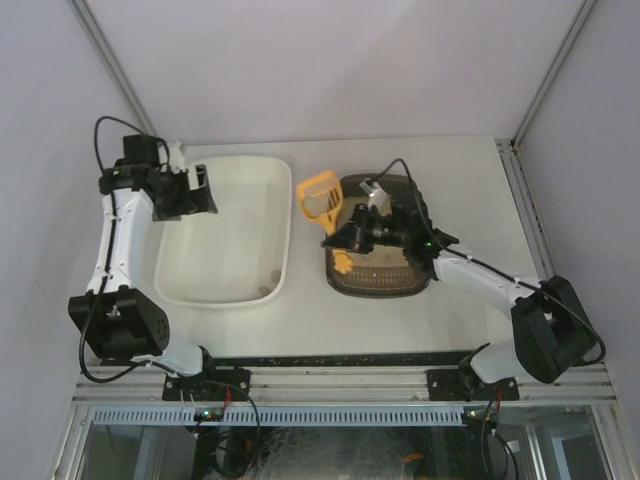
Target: Clean the litter box
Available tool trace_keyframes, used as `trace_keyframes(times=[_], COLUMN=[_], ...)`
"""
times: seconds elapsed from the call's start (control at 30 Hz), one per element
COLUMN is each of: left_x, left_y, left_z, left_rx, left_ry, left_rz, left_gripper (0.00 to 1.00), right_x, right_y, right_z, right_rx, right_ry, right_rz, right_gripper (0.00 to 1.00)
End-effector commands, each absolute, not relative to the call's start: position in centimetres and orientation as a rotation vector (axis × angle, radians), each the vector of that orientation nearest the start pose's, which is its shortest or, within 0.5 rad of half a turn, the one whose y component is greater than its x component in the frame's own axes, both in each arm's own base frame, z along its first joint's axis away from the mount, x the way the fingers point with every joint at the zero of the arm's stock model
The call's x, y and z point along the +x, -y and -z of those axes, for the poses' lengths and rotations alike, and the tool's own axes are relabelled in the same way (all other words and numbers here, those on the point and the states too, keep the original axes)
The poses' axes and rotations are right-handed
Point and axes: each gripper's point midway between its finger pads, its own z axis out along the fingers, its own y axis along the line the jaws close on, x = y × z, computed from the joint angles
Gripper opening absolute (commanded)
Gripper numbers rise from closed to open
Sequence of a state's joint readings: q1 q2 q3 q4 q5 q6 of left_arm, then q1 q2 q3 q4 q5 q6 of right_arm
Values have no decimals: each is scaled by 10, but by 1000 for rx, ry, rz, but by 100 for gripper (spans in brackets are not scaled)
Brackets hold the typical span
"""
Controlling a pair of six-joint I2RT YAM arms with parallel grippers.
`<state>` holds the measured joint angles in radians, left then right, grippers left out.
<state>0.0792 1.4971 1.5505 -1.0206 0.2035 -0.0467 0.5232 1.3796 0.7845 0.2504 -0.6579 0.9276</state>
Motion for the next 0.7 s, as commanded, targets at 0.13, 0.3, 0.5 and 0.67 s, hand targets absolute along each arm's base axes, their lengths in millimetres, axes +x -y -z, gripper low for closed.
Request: trace_keyframes(times=[0.13, 0.3, 0.5, 0.67], left_x=[307, 292, 287, 286], left_y=[-73, -103, -98, -97], left_z=[-215, -206, -198, -203], left_rx=[-328, -485, -513, -488], left_ry=[-2636, -2580, -2580, -2572], left_rz=[207, 243, 326, 317], left_gripper=[99, 100, 100, 100], right_x=[241, 228, 226, 224], right_y=[-396, -422, -429, -429], right_z=[-195, -169, -165, -180], right_rx=[-499, -762, -1021, -1153], right_ry=[-2369, -2428, -2239, -1997], right_rz=[-1206, -811, -260, 61], right_gripper=[0, 0, 0, 0])
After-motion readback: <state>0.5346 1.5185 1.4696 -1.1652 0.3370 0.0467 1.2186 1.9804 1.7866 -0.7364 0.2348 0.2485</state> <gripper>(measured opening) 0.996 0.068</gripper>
